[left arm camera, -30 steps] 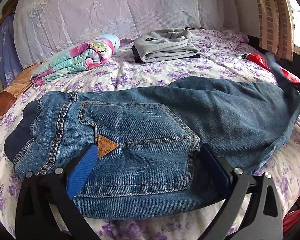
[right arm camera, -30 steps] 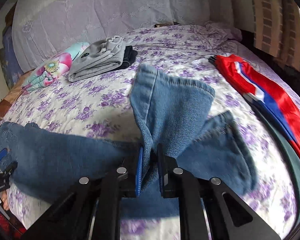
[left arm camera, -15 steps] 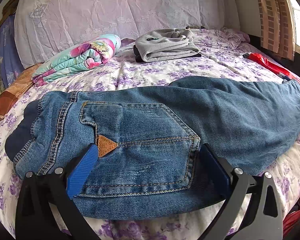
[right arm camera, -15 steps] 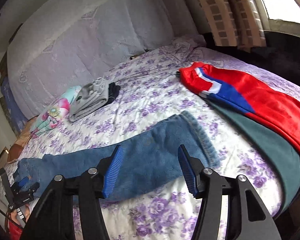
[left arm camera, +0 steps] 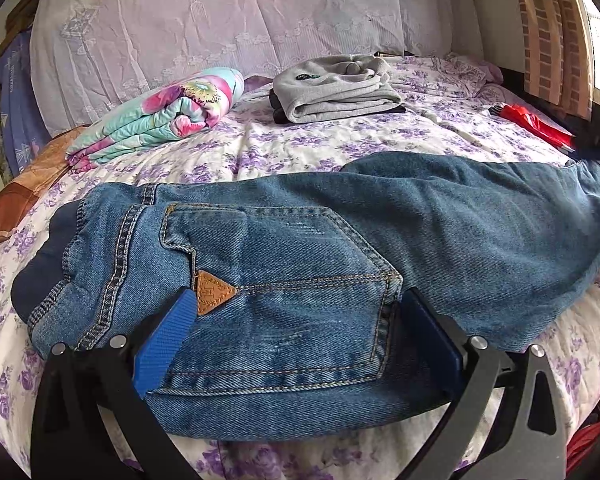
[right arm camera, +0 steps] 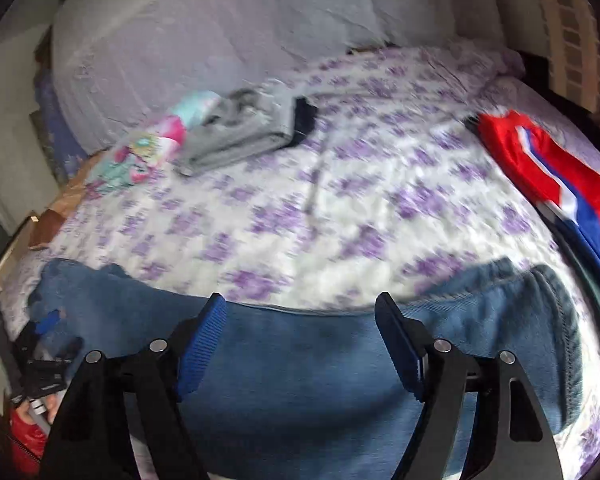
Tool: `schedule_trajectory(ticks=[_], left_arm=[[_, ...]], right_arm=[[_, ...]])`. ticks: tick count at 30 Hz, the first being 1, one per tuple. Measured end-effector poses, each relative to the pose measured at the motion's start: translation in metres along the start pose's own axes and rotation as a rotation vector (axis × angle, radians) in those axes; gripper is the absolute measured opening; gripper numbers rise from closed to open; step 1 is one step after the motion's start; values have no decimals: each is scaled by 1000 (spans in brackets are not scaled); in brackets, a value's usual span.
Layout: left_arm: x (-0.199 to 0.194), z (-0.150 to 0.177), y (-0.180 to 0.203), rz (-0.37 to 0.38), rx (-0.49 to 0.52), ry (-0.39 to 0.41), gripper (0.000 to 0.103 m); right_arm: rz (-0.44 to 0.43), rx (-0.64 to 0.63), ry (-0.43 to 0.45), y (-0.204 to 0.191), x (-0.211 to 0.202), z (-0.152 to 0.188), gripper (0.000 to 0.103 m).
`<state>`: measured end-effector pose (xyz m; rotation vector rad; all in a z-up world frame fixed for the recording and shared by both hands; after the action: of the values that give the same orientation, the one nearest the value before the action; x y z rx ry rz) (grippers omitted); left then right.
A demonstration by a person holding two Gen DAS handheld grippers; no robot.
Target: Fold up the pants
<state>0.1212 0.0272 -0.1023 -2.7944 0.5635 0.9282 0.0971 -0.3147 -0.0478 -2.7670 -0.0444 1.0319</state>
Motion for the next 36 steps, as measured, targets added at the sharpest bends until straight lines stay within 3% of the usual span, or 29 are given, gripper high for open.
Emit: schedule_trajectory(ticks=[4, 5, 7, 10, 15, 18, 22, 24, 27, 29, 33, 35, 36], left_arm=[[0, 0, 0, 1, 0, 2, 99], [0, 0, 0, 2, -1, 4, 99], [-1, 0, 0, 4, -2, 7, 99], [-1, 0, 0, 5, -1, 9, 99], [-2, -1, 0, 12, -2, 16, 99], [-2, 0, 1, 14, -3, 19, 99], [-2, 0, 0, 15, -6, 20, 99], [-2, 0, 0, 12, -5, 17, 99], [-2, 0, 1, 8, -3, 12, 98], [-2, 0, 1, 9, -4, 11, 98], [-13, -1, -3, -34, -22, 17, 98], [-21, -8, -6, -56, -21, 27, 98], [-24, -13, -8, -72, -18, 40, 98]], right_arm=[[-305, -131, -30, -103, 5, -10, 78], [-330, -163, -44, -125, 15, -11, 77], [-350, -216, -73, -162, 38, -14, 57], [-409, -192, -151, -197, 74, -19, 51], [-386, -268, -268, -227, 115, 10, 51], [-285, -351, -219, -228, 119, 19, 22], [-266, -341, -206, -223, 128, -2, 15], [-232, -350, -235, -223, 150, -1, 16], [-202, -319, -245, -216, 170, 2, 37], [-234, -247, -240, -205, 164, -4, 42], [-278, -185, -94, -191, 101, -12, 45], [-265, -225, -28, -187, 65, -5, 57], [-266, -242, -14, -186, 52, 1, 69]])
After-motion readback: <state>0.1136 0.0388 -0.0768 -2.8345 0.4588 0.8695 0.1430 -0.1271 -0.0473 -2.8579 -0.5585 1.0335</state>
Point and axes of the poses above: each gripper's, at about its wrist camera, not at the fingertips, and x roughly the way its jaws point, y to its right, z to its underside, the point moved 7 cm from there along x, roughly the way its jaws point, and after that the axes turned 8 degrees about z, right-handed, at the moved point
